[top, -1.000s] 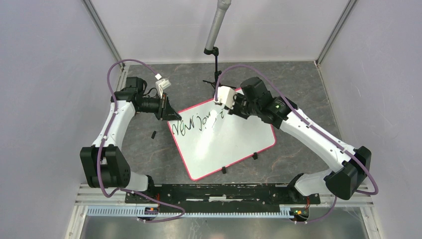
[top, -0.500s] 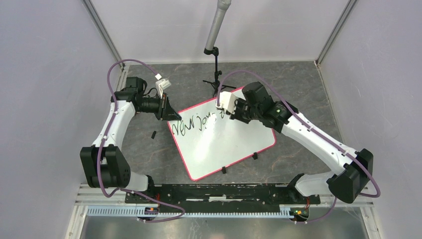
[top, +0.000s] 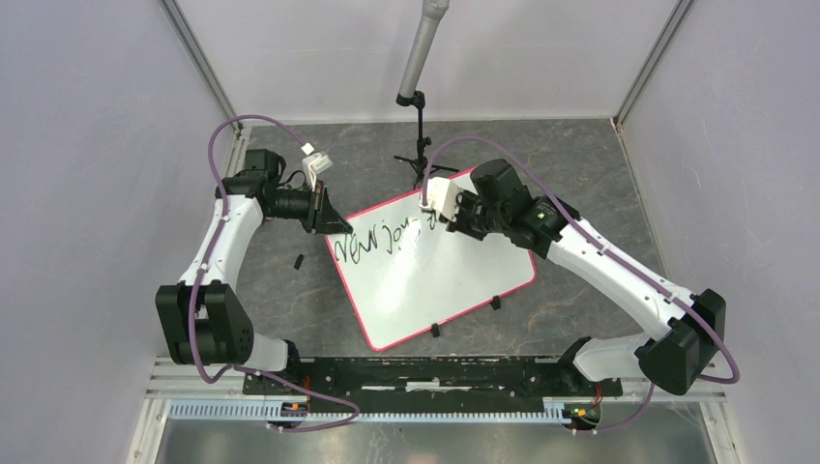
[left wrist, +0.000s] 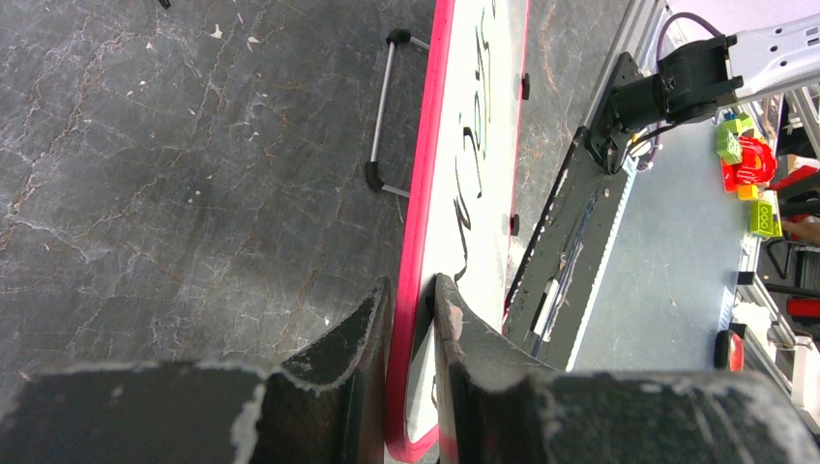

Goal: Write a sentence on the whiteboard

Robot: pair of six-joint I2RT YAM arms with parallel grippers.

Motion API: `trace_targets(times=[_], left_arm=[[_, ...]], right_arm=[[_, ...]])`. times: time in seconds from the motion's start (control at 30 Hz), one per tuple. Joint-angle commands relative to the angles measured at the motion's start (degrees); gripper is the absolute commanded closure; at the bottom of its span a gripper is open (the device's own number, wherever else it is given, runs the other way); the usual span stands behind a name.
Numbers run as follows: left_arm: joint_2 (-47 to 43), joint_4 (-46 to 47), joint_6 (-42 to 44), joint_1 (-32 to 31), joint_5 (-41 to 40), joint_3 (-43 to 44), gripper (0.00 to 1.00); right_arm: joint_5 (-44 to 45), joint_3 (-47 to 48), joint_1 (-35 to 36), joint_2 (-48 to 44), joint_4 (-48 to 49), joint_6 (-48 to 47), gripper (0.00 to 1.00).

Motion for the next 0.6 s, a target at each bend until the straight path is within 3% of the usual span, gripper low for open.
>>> trace_targets(times=[0.0,0.57], left_arm=[[0.1,0.0,-1.0,-1.7,-4.2,-0.7,0.97],[0.3,0.0,-1.1,-1.7,-4.2,-0.6,0.98]], right_arm=[[3.3,3.0,-0.5,0.8,2.3,0.8,1.00],[3.1,0.6,-2.1,-0.7,0.8,0.2,1.00]])
